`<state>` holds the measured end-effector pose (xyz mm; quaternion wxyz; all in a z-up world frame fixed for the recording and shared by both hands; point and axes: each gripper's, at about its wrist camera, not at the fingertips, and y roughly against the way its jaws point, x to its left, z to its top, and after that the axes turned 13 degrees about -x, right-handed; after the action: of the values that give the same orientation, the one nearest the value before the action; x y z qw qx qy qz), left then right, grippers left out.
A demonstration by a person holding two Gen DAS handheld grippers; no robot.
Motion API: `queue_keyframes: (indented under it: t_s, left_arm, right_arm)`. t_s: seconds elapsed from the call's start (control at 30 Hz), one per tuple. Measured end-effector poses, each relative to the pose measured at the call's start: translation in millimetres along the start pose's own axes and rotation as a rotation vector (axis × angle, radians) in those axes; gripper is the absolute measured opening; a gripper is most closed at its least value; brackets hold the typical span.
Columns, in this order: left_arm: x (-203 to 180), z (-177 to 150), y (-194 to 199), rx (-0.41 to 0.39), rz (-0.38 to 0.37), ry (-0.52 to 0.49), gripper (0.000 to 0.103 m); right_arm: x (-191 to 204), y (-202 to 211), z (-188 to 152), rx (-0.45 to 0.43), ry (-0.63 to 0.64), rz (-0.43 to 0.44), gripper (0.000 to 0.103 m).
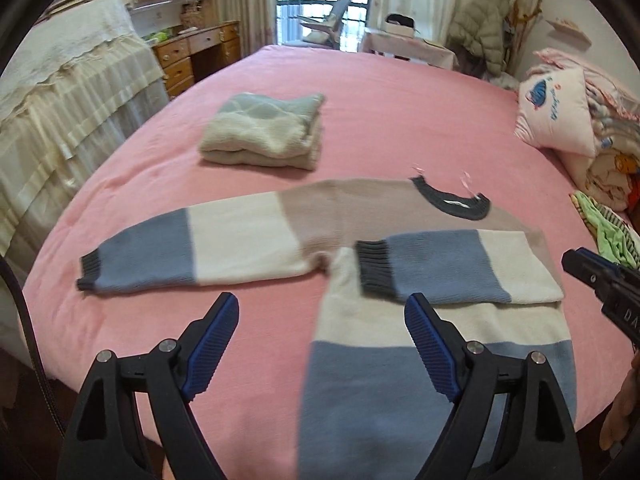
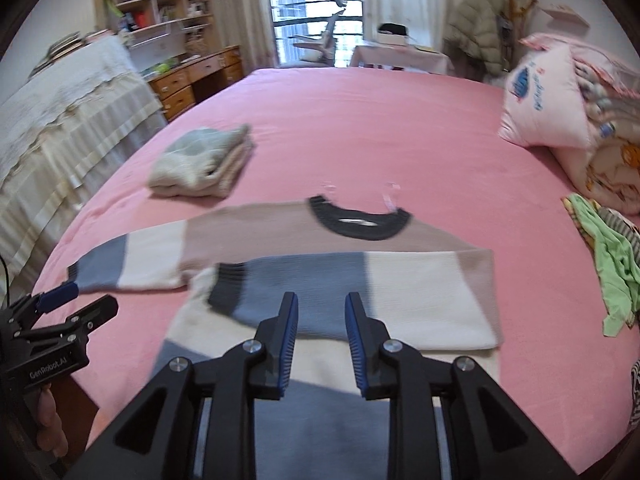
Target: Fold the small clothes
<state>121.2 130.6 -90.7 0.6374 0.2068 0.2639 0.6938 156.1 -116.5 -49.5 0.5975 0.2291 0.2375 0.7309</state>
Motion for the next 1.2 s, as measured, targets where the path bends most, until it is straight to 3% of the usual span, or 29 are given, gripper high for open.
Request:
queue_keyframes:
  t_s: [0.33,0.53,0.67,0.87,0.93,1.2]
  left_arm:
    - [105.2,-22.0,3.5,-0.012,0.145,0.102,0.087]
    - [199.6,-53.1,-17.6,0.067,0.224,0.3,0.087]
    - [244.5,-68.7,-31.0,0.079,0.277,0.388,0.087]
    - [292.6,-80.2,-57.1,0.076,0.235,0.555,0.087]
    - [306.3,-83.9,-71.0,0.088,0.197,0.619,0.081]
    - [325.4,-90.2,-118.6,0.104,0.122,0.796,0.08]
  right_arm:
    - [112.3,-19.9,-8.9,0.021,0.153,0.09,0.024]
    - [173.6,-48.7,-15.0,0.026,0.216,0.168,0.024]
    - [210.8,-69.0,-21.2,0.036,0.272,0.203,0.024]
    - [253.0,-95.7,-30.2,0.027,0.346,0.251,0.024]
    - [260.9,-106.5,-31.9,0.037,0.342,0.264,0.024]
    - [279.4,-150.0,-39.8,0.093,0.32,0.271,0.024]
